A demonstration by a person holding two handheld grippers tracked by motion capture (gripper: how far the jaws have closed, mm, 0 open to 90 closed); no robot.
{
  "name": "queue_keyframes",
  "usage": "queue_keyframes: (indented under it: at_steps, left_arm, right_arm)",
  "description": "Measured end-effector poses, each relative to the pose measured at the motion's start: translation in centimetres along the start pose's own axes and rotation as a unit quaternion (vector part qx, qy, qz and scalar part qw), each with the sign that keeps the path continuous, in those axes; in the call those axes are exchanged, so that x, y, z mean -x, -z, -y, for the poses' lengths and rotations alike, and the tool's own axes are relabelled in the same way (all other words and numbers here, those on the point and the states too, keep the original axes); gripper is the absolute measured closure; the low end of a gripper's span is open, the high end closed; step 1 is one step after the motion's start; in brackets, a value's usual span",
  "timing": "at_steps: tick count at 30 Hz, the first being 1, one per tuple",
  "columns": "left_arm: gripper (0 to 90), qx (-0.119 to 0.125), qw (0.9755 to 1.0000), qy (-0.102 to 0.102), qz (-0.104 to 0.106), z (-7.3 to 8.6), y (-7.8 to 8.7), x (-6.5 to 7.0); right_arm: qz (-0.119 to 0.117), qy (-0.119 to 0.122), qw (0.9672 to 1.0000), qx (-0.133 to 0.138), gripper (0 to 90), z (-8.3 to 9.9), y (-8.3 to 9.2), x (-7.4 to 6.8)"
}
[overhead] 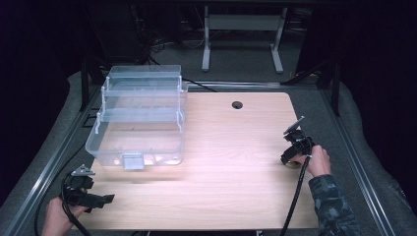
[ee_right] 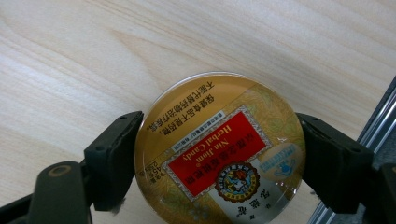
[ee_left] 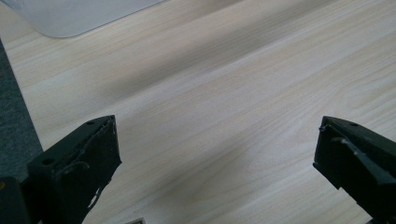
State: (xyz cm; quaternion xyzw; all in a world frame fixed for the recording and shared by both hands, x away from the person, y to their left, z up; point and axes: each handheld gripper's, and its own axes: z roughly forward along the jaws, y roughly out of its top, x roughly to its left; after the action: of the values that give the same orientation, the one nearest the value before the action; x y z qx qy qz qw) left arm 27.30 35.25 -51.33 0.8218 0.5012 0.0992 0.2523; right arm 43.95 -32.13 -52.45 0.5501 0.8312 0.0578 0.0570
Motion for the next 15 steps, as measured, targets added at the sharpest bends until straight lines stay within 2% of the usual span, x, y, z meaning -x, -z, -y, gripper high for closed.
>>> queue_keyframes:
  at_steps: [4,5,6,8,10,11,14,15]
  left_arm:
    - [0.3,0.001,1.0,-0.002,-0.002,-0.2,0.3,-0.1]
    - [0.3,0.001,1.0,-0.001,-0.002,-0.3,0.5,-0.1]
    - [0.2,0.003,1.0,-0.002,-0.003,-0.4,0.6,-0.1]
    - [0.3,0.002,1.0,-0.003,-0.003,-0.4,0.7,-0.1]
    - [0.2,0.002,1.0,-0.003,-0.005,-0.6,0.9,-0.2]
    - [0.3,0.004,1.0,-0.003,-0.006,-0.8,1.2,-0.2]
    - [0.3,0.005,1.0,-0.004,-0.007,-1.1,1.5,-0.2]
    - [0.3,0.005,1.0,-0.004,-0.007,-1.2,1.7,-0.3]
  right_arm:
    - [-0.007,-0.004,1.0,-0.001,16.2,0.1,-0.1,0.1]
    - [-0.007,-0.007,1.0,0.002,14.1,0.1,0.0,0.1]
    - [0.005,-0.005,1.0,0.005,14.5,0.1,0.2,0.0]
    - [0.001,-0.003,1.0,0.009,13.8,0.1,0.4,0.0]
    - [0.002,-0.001,0.9998,0.018,13.2,0.2,1.0,-0.2]
    - [0.001,0.004,0.9995,0.03,11.5,0.3,1.7,-0.5]
    - [-0.001,0.007,0.9991,0.042,10.8,0.5,2.2,-0.8]
    - [-0.005,0.012,0.9983,0.056,9.4,0.7,2.9,-1.3]
